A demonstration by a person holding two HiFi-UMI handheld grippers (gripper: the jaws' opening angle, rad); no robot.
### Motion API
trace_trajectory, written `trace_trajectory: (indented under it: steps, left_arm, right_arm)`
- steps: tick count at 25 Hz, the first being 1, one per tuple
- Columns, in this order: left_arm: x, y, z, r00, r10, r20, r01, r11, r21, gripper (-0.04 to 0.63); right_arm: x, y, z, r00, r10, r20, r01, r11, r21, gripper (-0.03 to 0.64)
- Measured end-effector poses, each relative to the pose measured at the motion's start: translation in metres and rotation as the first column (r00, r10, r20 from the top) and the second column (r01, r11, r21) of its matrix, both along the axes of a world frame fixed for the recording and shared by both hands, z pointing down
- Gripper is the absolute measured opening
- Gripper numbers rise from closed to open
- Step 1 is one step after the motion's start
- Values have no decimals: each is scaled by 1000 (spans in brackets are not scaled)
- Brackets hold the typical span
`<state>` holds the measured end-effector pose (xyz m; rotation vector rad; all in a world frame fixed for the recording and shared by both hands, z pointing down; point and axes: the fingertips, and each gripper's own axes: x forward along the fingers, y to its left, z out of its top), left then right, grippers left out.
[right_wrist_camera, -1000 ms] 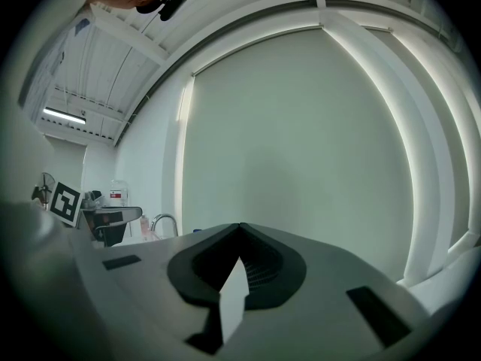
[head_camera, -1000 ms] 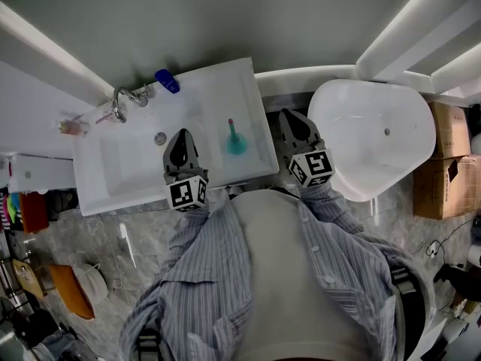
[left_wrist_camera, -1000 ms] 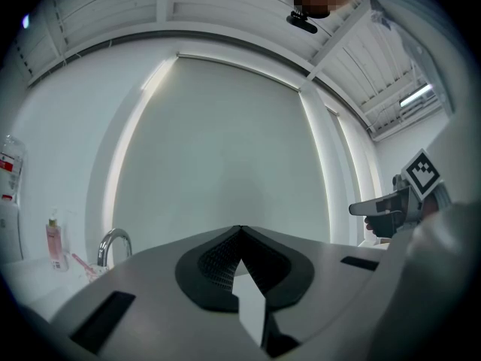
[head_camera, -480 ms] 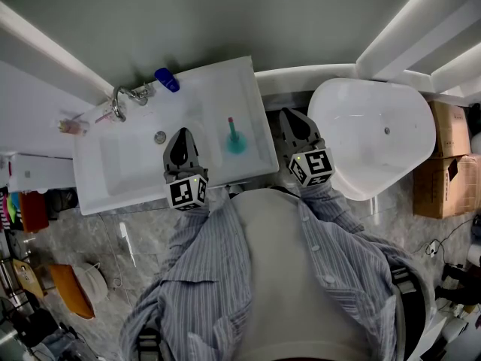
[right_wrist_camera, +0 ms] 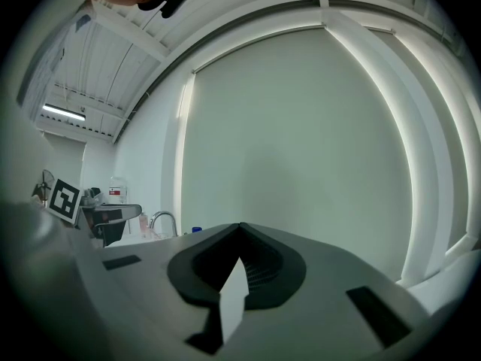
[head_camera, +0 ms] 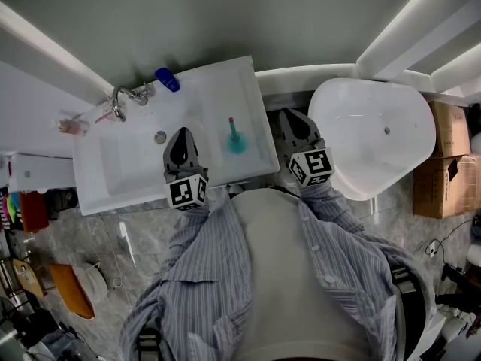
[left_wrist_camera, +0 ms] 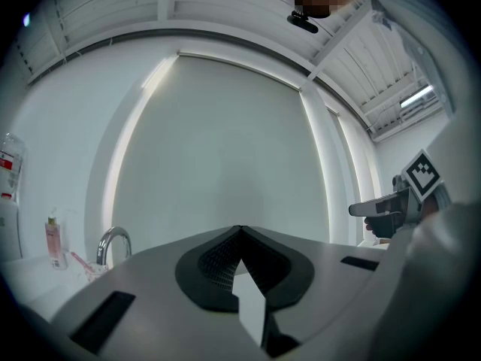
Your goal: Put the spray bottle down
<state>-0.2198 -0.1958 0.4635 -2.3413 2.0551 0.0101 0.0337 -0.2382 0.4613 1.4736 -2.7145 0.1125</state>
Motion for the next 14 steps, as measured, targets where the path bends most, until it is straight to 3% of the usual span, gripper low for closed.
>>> trace_trajectory:
  steps: [14]
  left_arm:
    - [-1, 0, 0, 1000, 1, 1, -1, 1000, -1, 2]
  right_arm:
    - [-2, 0, 0, 1000, -2, -1, 2, 1000, 0, 14]
